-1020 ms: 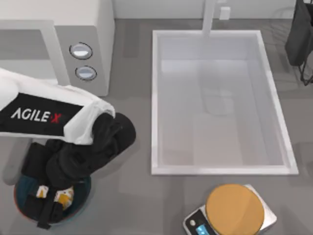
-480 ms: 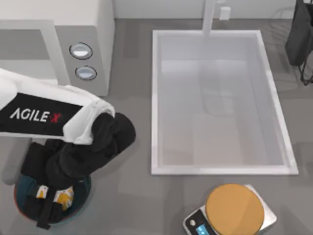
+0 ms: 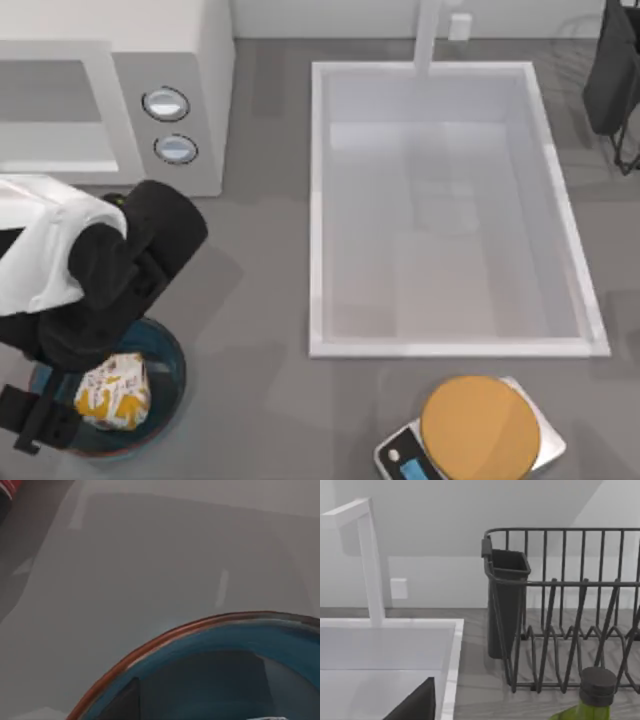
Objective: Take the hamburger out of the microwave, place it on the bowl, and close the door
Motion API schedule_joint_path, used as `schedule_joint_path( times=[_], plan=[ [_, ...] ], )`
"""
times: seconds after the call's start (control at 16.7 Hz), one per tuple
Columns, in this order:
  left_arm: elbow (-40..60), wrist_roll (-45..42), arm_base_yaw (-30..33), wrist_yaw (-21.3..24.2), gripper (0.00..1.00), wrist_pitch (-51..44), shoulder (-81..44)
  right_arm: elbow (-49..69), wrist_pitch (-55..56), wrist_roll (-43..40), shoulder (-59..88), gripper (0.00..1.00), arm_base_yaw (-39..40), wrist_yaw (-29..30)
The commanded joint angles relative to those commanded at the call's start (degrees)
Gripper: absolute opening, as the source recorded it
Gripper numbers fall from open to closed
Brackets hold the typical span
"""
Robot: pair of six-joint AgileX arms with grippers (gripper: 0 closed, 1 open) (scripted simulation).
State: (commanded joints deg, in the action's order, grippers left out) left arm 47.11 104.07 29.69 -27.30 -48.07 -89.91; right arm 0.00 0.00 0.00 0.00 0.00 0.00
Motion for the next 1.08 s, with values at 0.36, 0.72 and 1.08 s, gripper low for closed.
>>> schedule_joint_path(
  times=[0.36, 0.72, 1.08],
  plan=[
    [-15.8, -37.8, -9.8, 9.2, 1.0, 16.0, 30.9, 0.0, 0.0, 0.0, 0.0, 1.0, 0.0, 0.0],
    [-33.0, -78.1, -20.6, 19.2, 1.0, 33.5, 65.0, 0.0, 0.0, 0.0, 0.0, 1.0, 0.0, 0.0],
    [-45.1, -100.9, -28.4, 26.1, 1.0, 46.0, 87.0, 0.0, 0.0, 0.0, 0.0, 1.0, 0.0, 0.0]
  ],
)
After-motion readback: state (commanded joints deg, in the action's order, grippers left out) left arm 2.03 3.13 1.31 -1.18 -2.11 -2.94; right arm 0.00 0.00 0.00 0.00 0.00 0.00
